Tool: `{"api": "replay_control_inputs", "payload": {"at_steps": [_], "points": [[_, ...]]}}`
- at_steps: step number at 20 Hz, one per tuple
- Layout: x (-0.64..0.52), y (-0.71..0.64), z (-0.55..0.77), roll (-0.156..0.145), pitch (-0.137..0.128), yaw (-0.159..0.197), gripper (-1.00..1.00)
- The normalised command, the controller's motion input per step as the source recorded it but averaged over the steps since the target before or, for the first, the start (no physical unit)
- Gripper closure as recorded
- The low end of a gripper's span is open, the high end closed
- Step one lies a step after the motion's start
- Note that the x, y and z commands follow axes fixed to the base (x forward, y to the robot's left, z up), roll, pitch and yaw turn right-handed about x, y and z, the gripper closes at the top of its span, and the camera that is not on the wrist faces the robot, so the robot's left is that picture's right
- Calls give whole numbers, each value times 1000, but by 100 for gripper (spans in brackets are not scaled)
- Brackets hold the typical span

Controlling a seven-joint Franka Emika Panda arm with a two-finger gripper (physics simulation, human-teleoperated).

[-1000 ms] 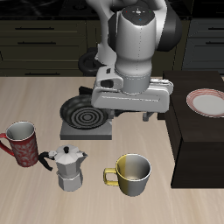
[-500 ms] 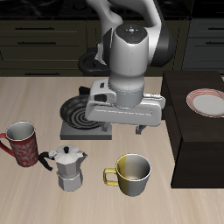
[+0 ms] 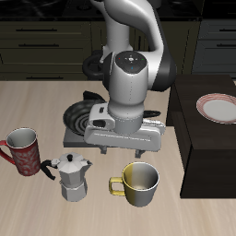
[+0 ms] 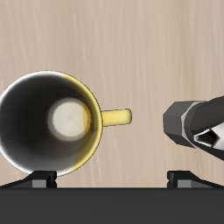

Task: Place the white and yellow mug on the plate

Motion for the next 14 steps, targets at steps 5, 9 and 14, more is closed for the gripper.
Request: {"api": "replay_control_inputs", "payload": {"at_steps": [5,9,14], "points": [[18,84,-333,-2,17,-13,-100],[39,34,-174,10,23,-19,-100],[64,73,-193,13,15,-31,-100]]}}
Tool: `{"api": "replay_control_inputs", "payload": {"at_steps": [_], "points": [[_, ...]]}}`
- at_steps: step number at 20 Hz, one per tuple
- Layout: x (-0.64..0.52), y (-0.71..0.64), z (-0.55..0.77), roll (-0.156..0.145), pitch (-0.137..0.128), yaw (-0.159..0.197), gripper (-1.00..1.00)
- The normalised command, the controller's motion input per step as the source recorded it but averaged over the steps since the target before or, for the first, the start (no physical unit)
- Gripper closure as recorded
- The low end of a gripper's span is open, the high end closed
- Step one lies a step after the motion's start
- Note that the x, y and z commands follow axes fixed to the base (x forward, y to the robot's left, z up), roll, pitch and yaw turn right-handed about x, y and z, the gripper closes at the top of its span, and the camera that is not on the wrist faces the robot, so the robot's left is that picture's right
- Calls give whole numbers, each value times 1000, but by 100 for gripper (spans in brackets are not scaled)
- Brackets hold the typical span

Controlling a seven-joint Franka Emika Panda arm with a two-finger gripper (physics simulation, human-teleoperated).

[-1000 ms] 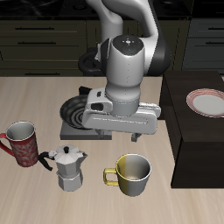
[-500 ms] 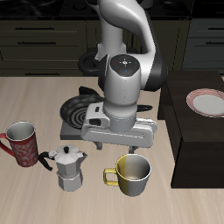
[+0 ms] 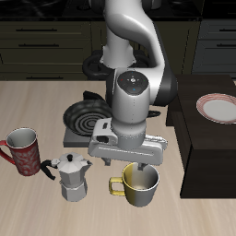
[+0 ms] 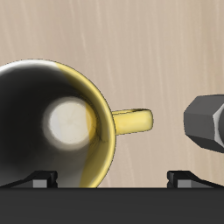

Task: Place the white and yellow mug on the plate

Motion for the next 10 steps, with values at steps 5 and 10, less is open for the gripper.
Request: {"api": "replay_control_inputs", "payload": {"at_steps": [5,10], "points": [[65,71,-235,9,23,-6,-100],[99,0,-453,21,81,-56,-100]]}}
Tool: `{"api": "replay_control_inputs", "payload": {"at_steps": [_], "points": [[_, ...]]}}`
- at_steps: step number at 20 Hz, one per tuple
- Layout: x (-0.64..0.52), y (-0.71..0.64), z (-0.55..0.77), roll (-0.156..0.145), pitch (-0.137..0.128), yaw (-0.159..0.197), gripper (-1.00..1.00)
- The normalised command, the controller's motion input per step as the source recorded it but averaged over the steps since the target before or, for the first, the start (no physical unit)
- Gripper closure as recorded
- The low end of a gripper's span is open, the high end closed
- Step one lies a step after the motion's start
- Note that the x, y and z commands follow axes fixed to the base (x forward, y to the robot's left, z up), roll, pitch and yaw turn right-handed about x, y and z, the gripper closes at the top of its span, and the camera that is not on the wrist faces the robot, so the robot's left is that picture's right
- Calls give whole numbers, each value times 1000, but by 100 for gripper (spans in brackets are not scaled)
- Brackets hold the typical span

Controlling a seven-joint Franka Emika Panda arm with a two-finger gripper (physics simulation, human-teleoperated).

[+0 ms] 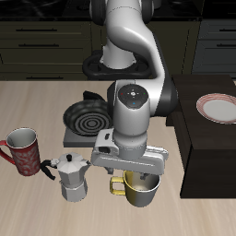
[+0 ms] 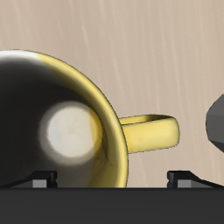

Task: Place the white and yellow mug on the plate

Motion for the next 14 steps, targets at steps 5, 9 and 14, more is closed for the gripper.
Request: {"api": "replay_control_inputs", "payload": {"at_steps": [5,9,14], "points": [[-35,-38,-346,9,29,-33,100],[-47,-104,-32,-23,-5,26,100],[-55,-75,80,-20,-3,25,100]]}}
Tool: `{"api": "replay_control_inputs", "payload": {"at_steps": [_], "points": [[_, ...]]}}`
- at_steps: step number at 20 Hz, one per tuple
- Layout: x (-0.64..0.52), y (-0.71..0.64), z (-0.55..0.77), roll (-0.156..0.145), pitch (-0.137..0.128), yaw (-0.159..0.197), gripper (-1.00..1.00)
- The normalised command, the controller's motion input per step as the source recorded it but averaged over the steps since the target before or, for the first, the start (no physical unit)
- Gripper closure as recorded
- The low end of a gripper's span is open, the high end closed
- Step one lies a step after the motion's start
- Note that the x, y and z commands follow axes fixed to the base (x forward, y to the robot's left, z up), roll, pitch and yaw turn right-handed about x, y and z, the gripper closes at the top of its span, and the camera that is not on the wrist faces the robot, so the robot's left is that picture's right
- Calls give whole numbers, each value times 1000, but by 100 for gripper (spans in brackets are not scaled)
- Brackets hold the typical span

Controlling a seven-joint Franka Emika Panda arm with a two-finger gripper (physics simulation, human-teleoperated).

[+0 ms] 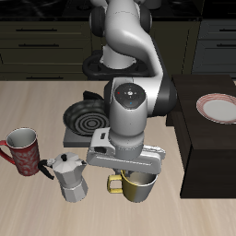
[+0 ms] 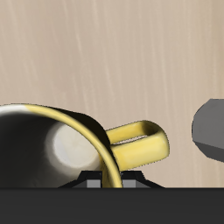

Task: Place the white and yellow mug on the plate

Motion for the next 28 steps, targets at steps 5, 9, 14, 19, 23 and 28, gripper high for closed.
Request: {"api": "replay_control_inputs", "payload": {"at_steps": [5,9,14,19,23,28], "points": [[-190,35,368,24,-50,16,100],[-233,-6,485,16,-52,8,100],[-319,-49,615,28,-58,-6,100],[-202,-20,377,29,-19,-26,100],[-455,-100,755,72,-46,-32,100],[-385,-49,520,5,-67,15,100]]}}
